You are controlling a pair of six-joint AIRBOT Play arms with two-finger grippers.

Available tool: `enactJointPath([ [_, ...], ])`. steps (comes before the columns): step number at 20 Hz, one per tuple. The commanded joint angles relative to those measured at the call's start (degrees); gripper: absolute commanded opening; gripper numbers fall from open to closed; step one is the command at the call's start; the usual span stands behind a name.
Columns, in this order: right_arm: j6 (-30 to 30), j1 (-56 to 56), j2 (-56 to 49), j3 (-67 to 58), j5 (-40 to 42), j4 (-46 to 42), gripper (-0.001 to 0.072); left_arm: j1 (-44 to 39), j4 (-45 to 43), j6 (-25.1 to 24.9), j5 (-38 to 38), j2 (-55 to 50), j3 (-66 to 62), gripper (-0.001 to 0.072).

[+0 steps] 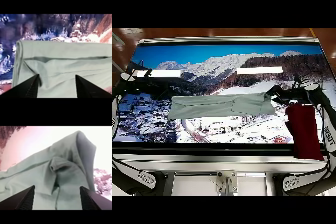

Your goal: Fold the shirts.

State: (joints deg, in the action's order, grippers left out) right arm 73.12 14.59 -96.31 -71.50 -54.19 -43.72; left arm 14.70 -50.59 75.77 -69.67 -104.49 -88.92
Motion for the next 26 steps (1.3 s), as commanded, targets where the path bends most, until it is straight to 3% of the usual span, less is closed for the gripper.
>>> enactJointPath([
  [1,5.8,3.5,2.1,-0.8,-4.6,-11.3,0.0667,2.0,0.1,2.0,-8.1,0.1,-5.0,0.0536],
  [5,6.1,3.0,-1.4,-0.7,-8.1,-10.8,0.0668,0.9,0.1,2.3,-10.6,2.9,-5.1,0.0535],
  [11,5.2,-0.6,-8.6,-0.7,-2.8,-0.3,0.0667,-4.3,0.1,2.3,-10.2,5.2,-5.1,0.0535],
  [12,5.2,-1.2,-9.2,-0.7,-2.4,0.7,0.0639,-5.4,0.1,2.3,-9.7,5.1,-5.1,0.0535],
  [13,5.0,-1.7,-9.7,-0.8,-2.2,1.6,0.0497,-6.7,0.1,2.3,-8.7,5.1,-5.1,0.0535],
  [14,3.3,-2.2,-9.7,-0.8,-1.9,2.2,0.0169,-8.0,0.1,2.3,-7.3,5.1,-5.1,0.0534],
  [15,2.0,-2.2,-9.1,-0.8,-2.0,3.3,0.0072,-9.4,0.1,2.3,-5.4,5.1,-5.1,0.0533],
  [16,-0.7,-2.1,-8.0,-0.8,-2.6,4.4,0.0062,-10.8,0.2,2.3,-3.7,5.1,-5.1,0.0506],
  [17,-2.3,-2.0,-5.9,-0.8,-2.8,4.6,0.0062,-12.6,0.4,2.4,-1.7,5.1,-5.1,0.0418],
  [19,-1.9,-1.5,-0.7,-0.8,-4.4,4.4,0.0062,-16.7,1.7,2.3,1.7,4.6,-5.0,0.0067],
  [20,-1.5,-1.4,2.1,-0.8,-6.2,4.4,0.0062,-19.4,2.1,2.3,3.8,4.0,-5.0,0.0038],
  [26,4.1,-1.1,18.7,-0.8,-17.2,4.0,0.0062,-36.3,5.6,4.7,12.7,-2.3,-5.0,0.0037],
])
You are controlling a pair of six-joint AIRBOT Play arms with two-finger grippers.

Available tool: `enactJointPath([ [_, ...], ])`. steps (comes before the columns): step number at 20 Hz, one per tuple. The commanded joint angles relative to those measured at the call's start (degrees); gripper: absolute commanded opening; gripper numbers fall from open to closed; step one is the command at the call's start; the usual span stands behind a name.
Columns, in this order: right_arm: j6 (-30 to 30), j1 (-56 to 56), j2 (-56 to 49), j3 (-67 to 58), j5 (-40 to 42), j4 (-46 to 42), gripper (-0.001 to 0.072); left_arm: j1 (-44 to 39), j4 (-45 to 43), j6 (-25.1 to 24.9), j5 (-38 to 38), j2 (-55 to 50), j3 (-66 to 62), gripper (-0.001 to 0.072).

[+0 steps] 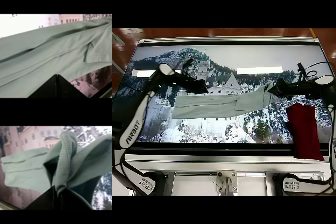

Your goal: Fold the shirts.

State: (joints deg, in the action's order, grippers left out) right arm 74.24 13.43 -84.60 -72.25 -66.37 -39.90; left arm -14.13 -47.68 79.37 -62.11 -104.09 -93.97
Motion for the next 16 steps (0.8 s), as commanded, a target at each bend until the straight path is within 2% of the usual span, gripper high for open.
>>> enactJointPath([
  [1,4.1,0.1,9.3,-0.1,-6.3,0.2,0.0062,-9.9,5.4,1.1,7.2,-3.6,0.0,0.0037],
  [6,9.8,0.1,18.3,-0.1,-11.7,-1.7,0.0062,-20.9,20.1,1.5,16.9,-8.4,0.0,0.0037],
  [9,12.6,0.1,22.4,-0.1,-13.3,-3.0,0.0062,-25.9,23.3,4.3,19.3,-11.0,0.0,0.0037],
  [11,14.2,-0.1,23.9,-0.1,-14.2,-4.7,0.0062,-27.3,23.4,5.6,22.1,-11.8,0.0,0.0036],
  [14,14.5,-0.1,23.9,0.0,-15.1,-5.4,0.0062,-24.1,22.4,4.2,22.7,-10.8,0.0,0.0033],
  [16,14.5,-1.4,23.9,0.0,-12.1,-6.9,0.0062,-19.3,14.3,4.1,19.4,-7.9,0.0,0.0033],
])
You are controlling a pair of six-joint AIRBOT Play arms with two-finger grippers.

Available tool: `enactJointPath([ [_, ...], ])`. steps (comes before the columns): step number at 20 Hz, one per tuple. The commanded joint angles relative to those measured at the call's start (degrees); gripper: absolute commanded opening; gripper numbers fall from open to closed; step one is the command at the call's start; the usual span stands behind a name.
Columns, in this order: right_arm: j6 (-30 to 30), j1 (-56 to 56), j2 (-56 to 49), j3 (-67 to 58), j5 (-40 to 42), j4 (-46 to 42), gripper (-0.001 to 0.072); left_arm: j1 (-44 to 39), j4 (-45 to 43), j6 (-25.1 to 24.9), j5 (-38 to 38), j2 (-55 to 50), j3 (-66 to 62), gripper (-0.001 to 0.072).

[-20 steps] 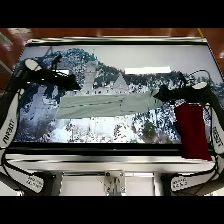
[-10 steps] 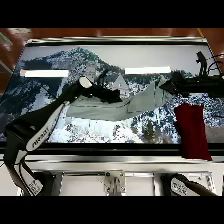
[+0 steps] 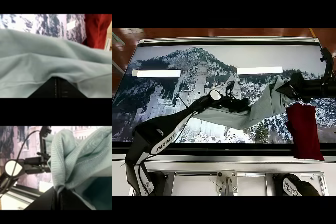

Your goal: Fold the shirts.

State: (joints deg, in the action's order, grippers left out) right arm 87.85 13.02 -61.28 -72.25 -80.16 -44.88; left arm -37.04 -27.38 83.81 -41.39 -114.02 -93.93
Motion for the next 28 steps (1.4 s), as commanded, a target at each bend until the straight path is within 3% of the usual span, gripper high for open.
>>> enactJointPath([
  [1,0.9,-2.9,0.4,0.0,4.0,-2.8,0.0062,6.6,-12.2,0.3,-4.1,4.4,0.0,0.0033],
  [4,1.1,-13.0,-2.6,0.0,12.7,-3.0,0.0063,16.7,-31.2,3.1,-12.2,13.3,0.0,0.0033],
  [6,1.1,-21.5,-6.7,0.0,19.7,-2.0,0.0062,24.0,-38.4,3.1,-16.0,20.0,0.0,0.0033],
  [9,1.0,-34.9,-16.0,0.0,35.0,2.1,0.0062,34.6,-40.0,3.0,-18.3,29.9,0.0,0.0034],
  [13,1.0,-46.9,-30.5,-0.1,52.7,15.5,0.0067,43.1,-40.0,1.9,-21.4,39.6,0.0,0.0036],
  [14,0.9,-48.5,-33.4,-0.4,54.3,19.4,0.0164,43.9,-40.0,0.8,-22.9,41.1,0.0,0.0036],
  [15,0.4,-49.6,-36.0,-0.9,55.0,23.2,0.0479,44.2,-40.0,-0.4,-24.7,42.1,0.0,0.0036],
  [16,-1.3,-49.7,-37.4,-1.3,54.9,25.8,0.0678,44.2,-40.0,-1.1,-26.3,42.7,0.0,0.0036],
  [19,-2.6,-47.1,-36.5,-1.4,49.8,24.7,0.0678,43.7,-39.9,-2.4,-28.7,42.7,0.5,0.0036],
  [22,-2.1,-41.0,-32.5,-1.4,37.4,15.2,0.0678,43.4,-40.0,-2.4,-27.8,42.7,2.5,0.0036],
  [28,7.0,-22.5,-23.4,-1.2,6.8,-20.1,0.0678,43.4,-39.8,-3.4,-28.1,42.7,4.0,0.0036],
])
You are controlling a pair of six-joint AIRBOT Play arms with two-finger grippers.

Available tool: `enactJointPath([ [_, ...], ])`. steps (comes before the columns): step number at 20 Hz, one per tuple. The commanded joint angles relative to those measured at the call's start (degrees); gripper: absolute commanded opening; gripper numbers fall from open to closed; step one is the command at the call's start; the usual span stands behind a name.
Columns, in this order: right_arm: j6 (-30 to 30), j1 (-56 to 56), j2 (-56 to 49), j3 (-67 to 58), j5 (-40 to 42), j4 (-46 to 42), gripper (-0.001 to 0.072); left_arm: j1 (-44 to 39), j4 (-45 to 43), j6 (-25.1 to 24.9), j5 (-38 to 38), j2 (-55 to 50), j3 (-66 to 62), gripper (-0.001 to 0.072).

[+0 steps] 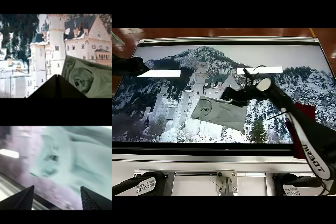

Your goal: Fold the shirts.

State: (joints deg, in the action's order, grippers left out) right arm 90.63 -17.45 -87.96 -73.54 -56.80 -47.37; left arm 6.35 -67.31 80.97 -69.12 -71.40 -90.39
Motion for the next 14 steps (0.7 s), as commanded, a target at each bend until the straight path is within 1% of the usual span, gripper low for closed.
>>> enactJointPath([
  [1,4.9,10.6,3.4,1.2,-19.7,-20.2,0.0678,0.0,0.9,-0.5,-1.0,0.1,0.4,0.0036],
  [2,4.8,12.0,3.4,3.8,-19.7,-20.0,0.0678,0.0,2.0,-0.6,-1.6,0.2,0.4,0.0036],
  [3,4.5,12.1,3.4,7.0,-17.0,-19.1,0.0678,0.0,3.3,-0.6,-2.2,0.2,0.4,0.0036],
  [4,4.4,11.9,3.3,10.7,-11.9,-17.1,0.0678,0.0,4.5,-0.6,-2.4,0.2,0.4,0.0036],
  [6,2.3,11.6,2.4,16.4,-0.8,-7.8,0.0678,0.0,7.0,-0.6,-2.4,0.2,0.4,0.0036],
  [7,-0.4,11.6,1.2,17.8,2.4,-2.2,0.0678,0.0,8.2,-0.6,-2.4,0.2,0.4,0.0036],
  [8,-3.9,11.6,-0.7,18.3,3.4,2.9,0.0678,0.0,9.4,-0.6,-2.3,0.2,0.4,0.0036],
  [10,-9.0,10.8,-3.9,18.3,4.3,9.6,0.0678,0.0,11.3,-0.8,-1.7,0.2,0.4,0.0036],
  [11,-9.9,10.5,-4.9,18.3,5.3,11.7,0.0677,0.0,12.3,-0.8,-1.2,0.2,0.4,0.0037],
  [14,-9.9,9.7,-6.8,18.3,7.2,14.2,0.0676,0.0,16.0,-0.8,1.0,0.1,0.4,0.0036],
])
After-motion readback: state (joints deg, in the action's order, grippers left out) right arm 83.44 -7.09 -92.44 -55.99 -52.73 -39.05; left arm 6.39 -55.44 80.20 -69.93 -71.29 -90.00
